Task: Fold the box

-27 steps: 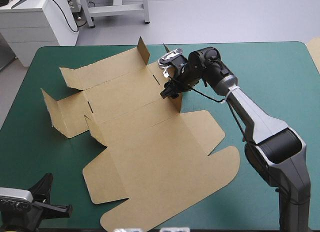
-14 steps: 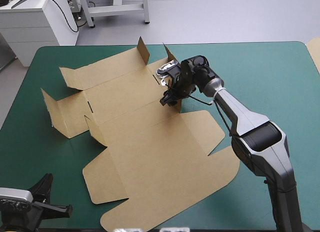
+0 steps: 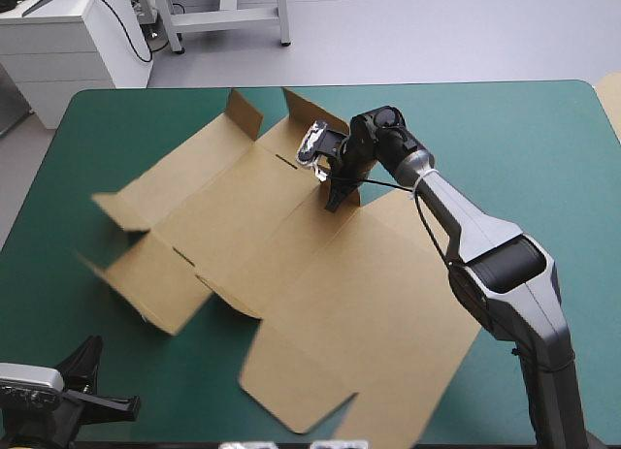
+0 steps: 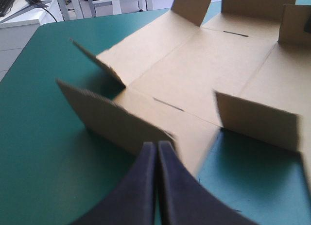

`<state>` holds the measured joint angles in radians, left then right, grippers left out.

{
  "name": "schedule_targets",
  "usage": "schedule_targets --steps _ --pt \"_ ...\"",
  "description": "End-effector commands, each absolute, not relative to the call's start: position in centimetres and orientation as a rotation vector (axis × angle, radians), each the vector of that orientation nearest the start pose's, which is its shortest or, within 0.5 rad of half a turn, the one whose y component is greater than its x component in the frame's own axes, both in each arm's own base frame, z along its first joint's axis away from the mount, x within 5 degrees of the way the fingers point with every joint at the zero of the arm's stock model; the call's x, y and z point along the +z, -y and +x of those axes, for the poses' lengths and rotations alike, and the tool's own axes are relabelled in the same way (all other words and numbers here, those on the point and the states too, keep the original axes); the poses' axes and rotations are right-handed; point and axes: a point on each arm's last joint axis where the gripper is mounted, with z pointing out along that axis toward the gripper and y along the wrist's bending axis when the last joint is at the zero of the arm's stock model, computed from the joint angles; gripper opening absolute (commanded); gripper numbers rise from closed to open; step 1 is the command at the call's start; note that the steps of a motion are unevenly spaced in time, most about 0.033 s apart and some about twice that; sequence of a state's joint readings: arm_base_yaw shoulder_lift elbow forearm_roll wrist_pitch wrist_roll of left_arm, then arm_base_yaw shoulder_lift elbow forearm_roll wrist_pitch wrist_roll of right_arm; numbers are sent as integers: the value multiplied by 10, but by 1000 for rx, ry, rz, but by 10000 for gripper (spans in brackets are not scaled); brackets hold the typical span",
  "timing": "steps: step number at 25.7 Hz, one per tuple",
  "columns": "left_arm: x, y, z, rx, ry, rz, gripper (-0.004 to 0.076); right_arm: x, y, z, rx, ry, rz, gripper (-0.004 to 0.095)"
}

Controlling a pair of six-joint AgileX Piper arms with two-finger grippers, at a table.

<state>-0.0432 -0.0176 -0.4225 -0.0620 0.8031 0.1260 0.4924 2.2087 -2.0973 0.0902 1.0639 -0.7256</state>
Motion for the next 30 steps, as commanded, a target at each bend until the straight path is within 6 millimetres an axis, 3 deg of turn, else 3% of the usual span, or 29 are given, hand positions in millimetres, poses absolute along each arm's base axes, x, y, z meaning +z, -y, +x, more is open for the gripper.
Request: schedule_targets --steps 1,4,19,23,24,27,30 --pt "290 5 8 -29 -1737 139 -8 306 -235 424 -83 -1883 -1696 -21" --pt "290 5 8 -29 -1737 139 -8 307 -236 424 -155 -1682 -1890 -21" --pt "290 5 8 -27 -1736 141 -8 314 -255 418 108 -1587 -1800 18" --pt "290 5 8 -27 -1736 141 -8 314 -254 419 125 -1657 -1737 215" --pt "290 5 8 -27 -1736 141 -8 314 -253 420 123 -1710 -1688 372" --pt "290 5 8 -27 -1736 141 -8 322 -250 422 129 -1824 -1554 558" --pt "290 5 8 -27 -1736 141 -8 342 -245 420 139 -1921 -1435 588"
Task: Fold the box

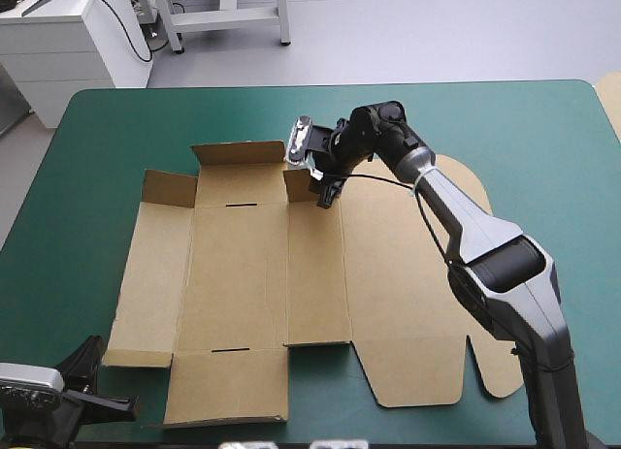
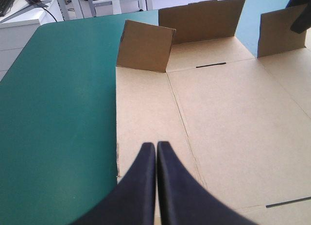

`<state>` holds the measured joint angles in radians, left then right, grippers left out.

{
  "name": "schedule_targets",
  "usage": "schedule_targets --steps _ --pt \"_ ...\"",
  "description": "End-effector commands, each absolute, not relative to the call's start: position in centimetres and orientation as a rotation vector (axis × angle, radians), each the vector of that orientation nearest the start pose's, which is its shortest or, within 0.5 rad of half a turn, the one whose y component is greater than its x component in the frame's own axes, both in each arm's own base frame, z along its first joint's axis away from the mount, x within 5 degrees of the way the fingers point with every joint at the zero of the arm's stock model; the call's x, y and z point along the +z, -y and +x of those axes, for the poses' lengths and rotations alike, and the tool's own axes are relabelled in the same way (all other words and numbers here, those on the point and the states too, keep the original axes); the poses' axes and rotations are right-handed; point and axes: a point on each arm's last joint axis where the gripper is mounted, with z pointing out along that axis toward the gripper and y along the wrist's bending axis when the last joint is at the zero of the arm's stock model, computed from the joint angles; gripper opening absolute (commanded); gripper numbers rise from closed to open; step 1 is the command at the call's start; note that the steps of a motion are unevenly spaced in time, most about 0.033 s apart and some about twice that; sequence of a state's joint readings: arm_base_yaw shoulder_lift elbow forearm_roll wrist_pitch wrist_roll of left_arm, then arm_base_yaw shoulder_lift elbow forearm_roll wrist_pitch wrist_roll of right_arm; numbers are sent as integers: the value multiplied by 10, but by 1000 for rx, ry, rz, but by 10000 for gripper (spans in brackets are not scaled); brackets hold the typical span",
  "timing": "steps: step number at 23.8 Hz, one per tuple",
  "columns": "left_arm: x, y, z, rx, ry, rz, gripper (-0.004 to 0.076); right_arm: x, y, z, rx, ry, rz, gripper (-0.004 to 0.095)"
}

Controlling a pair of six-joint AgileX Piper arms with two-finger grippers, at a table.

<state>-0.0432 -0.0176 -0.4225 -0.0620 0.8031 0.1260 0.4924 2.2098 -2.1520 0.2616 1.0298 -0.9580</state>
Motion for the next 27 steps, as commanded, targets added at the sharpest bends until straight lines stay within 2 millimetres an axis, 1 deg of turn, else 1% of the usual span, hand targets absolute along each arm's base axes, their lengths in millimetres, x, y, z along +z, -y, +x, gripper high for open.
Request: schedule_targets --steps 1,2,3,4,5,6,7,8,9,11,14,15,16,17,18,20,23,24,27 --pt "290 5 8 -27 -1736 141 -8 359 -240 417 135 -1970 -1372 536" --pt "290 5 8 -27 -1736 141 -8 369 -237 415 124 -2001 -1319 481" --pt "292 5 8 -26 -1716 138 -8 387 -230 412 91 -2054 -1212 313" --pt "293 5 8 -32 -1699 130 -8 394 -226 412 69 -2063 -1158 200" --pt "299 5 7 -67 -1658 89 -8 405 -217 414 5 -2120 -964 -23" --pt "302 4 7 -65 -1649 76 -8 408 -212 416 -6 -2161 -842 -6" --pt "309 1 6 -36 -1649 58 -8 410 -199 418 -109 -2225 -672 -11" --pt "312 -1 7 -10 -1653 52 -8 411 -194 420 -157 -2226 -622 -20" --pt "323 -7 9 55 -1677 14 -8 414 -186 422 -166 -2232 -557 -21" --pt "334 -15 12 179 -1730 -11 -8 417 -184 420 -86 -2247 -515 -21" --pt "348 -28 25 388 -1866 -26 -8 421 -183 416 64 -2268 -503 -21" --pt "355 -32 34 453 -1914 -29 -8 420 -181 414 95 -2283 -502 -21" --pt "361 -36 48 532 -1979 -20 -8 420 -176 411 116 -2310 -483 -21" --pt "364 -37 61 581 -2028 -8 -8 414 -174 408 105 -2340 -491 -21" --pt "367 -39 80 627 -2094 12 -8 408 -170 402 88 -2383 -485 -21" --pt "368 -39 103 662 -2157 42 -8 404 -165 394 77 -2424 -487 -21" --pt "364 -39 135 724 -2247 88 -8 401 -156 381 43 -2460 -492 -21" --pt "363 -40 144 740 -2274 95 -8 403 -153 375 41 -2465 -491 -21" --pt "349 -42 173 826 -2364 159 -8 405 -138 360 26 -2487 -482 -21"
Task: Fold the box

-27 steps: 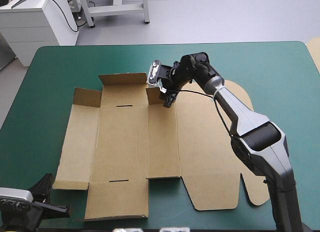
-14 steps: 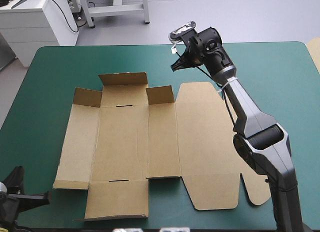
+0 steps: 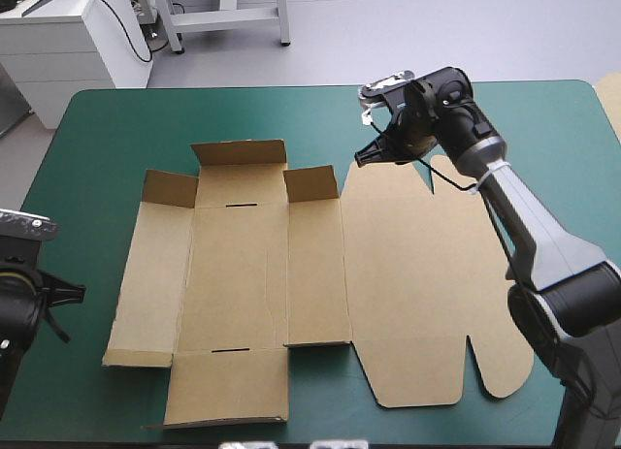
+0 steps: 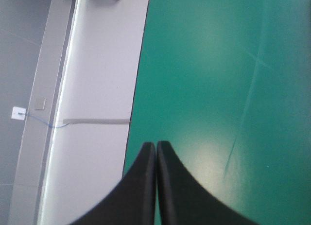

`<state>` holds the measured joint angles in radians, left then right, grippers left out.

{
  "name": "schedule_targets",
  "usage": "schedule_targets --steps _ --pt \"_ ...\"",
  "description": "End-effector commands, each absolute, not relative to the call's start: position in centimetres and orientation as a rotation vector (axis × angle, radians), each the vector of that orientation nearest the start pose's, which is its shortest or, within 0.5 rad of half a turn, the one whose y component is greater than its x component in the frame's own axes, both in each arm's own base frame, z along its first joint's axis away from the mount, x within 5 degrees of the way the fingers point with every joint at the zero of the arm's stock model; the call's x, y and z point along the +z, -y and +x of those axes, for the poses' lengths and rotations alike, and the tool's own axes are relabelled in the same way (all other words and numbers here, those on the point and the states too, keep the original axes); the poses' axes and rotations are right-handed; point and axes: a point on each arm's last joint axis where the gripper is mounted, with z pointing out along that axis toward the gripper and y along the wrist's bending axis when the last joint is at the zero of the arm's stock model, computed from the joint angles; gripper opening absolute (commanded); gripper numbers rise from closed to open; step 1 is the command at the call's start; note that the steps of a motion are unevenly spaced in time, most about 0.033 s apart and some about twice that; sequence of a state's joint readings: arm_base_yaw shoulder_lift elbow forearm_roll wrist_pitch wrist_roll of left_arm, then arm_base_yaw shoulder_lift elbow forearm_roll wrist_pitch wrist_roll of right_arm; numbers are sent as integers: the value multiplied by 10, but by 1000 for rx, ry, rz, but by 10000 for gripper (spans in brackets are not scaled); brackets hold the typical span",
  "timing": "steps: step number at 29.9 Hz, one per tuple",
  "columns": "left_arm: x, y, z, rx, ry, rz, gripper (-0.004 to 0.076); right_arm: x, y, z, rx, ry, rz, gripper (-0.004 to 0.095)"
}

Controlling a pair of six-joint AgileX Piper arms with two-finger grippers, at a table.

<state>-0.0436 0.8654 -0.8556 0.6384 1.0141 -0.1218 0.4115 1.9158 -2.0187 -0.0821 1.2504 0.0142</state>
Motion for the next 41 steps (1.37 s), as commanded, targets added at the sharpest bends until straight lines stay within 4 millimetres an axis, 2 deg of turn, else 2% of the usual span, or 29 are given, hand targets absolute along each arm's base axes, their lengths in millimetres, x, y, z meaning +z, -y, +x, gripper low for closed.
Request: schedule_targets --steps 1,4,7,12,17,20,23,28,32,35,38,41 --pt "344 -42 182 839 -2388 179 -8 408 -132 355 22 -2487 -480 -21" --pt "329 -45 203 844 -2482 182 -3 415 -117 338 16 -2487 -457 -21" --pt "316 -54 217 739 -2607 156 -1 421 -98 319 -3 -2489 -437 -21" --pt "307 -61 239 227 -2760 96 -1 422 -68 283 -27 -2508 -376 -21" --pt "295 -74 266 -152 -2872 -44 -1 424 -47 244 -51 -2469 -350 -21" --pt "284 -69 275 -386 -2960 31 -1 427 -40 217 -49 -2441 -340 -21" --pt "275 -64 285 -551 -2934 7 -1 427 -35 194 -47 -2419 -336 -21" --pt "267 -64 288 -583 -2947 20 -1 428 -27 155 -32 -2384 -321 -21" --pt "266 -69 285 -483 -2996 1 -1 432 -21 128 -16 -2328 -289 -21" --pt "266 -72 285 -437 -3009 -68 -1 432 -19 116 -13 -2304 -284 -21" --pt "266 -72 284 -437 -3010 -59 1 431 -17 112 -12 -2297 -283 -21" --pt "266 -72 284 -430 -3015 -29 47 431 -17 111 -13 -2305 -284 -21"
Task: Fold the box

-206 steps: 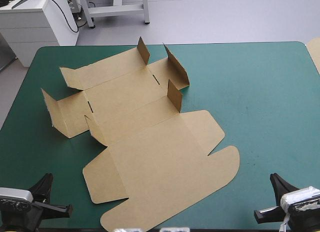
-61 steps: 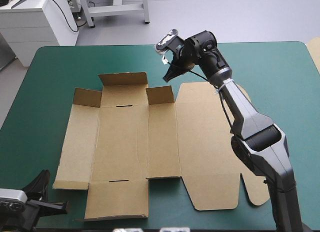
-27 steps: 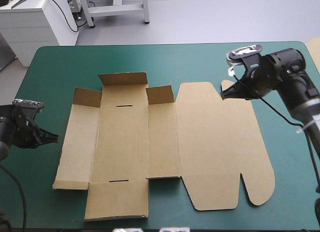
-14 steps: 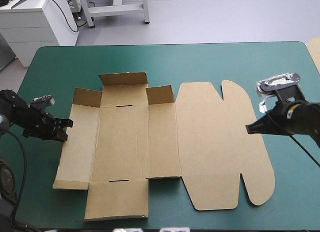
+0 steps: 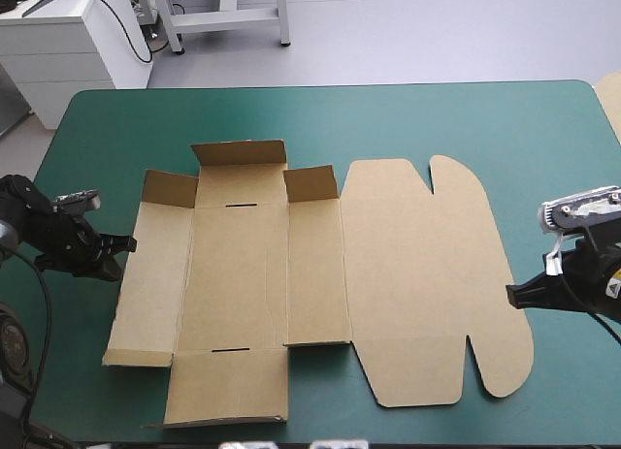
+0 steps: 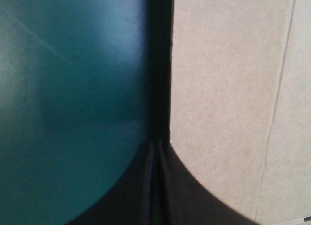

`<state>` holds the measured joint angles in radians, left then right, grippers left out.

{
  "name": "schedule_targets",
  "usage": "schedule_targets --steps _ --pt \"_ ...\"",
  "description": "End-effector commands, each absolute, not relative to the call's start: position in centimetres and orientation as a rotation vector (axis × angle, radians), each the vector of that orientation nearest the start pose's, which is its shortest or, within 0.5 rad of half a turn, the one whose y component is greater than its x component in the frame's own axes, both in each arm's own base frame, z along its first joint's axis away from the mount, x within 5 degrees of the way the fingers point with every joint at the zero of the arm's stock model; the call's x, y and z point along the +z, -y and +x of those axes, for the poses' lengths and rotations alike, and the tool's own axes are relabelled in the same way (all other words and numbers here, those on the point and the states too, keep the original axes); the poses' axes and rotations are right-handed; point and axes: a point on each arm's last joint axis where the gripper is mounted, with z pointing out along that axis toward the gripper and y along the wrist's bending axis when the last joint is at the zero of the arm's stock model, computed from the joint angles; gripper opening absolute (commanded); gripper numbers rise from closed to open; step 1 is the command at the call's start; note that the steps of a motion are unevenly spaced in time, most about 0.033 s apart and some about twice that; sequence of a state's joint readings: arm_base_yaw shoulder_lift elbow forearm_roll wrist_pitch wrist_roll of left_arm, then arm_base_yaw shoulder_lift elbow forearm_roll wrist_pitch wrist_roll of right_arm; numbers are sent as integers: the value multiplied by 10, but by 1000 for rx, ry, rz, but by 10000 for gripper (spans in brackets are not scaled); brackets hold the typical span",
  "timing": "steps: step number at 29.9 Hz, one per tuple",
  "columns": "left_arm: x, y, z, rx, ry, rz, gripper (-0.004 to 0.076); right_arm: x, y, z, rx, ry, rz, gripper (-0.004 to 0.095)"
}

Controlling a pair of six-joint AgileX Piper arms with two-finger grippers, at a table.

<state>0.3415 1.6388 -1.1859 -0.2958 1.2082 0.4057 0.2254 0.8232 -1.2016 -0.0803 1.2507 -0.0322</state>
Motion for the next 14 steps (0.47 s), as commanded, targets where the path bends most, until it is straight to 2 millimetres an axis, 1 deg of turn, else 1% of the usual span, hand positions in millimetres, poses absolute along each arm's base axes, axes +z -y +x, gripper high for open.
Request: schedule_targets --steps 1,2,5,6,9,10,11,14 --pt "266 -72 284 -430 -3015 -26 80 431 -17 111 -13 -2305 -284 -21" --pt "266 -72 284 -426 -3015 -26 113 431 -17 111 -13 -2305 -284 -21" --pt "265 -73 283 -405 -3024 -19 289 431 -18 111 -10 -2305 -284 -21" --pt "265 -73 284 -410 -3021 -37 358 431 -18 111 -10 -2305 -284 -21" --pt "265 -73 285 -419 -3017 -119 508 431 -18 111 -10 -2305 -284 -21" --pt "265 -73 285 -425 -3017 -164 536 431 -18 111 -10 -2305 -284 -21" --pt "265 -73 285 -433 -3016 -215 548 431 -18 111 -10 -2305 -284 -21" --pt "267 -68 286 -520 -3001 -327 548 431 -18 111 -10 -2305 -284 -21"
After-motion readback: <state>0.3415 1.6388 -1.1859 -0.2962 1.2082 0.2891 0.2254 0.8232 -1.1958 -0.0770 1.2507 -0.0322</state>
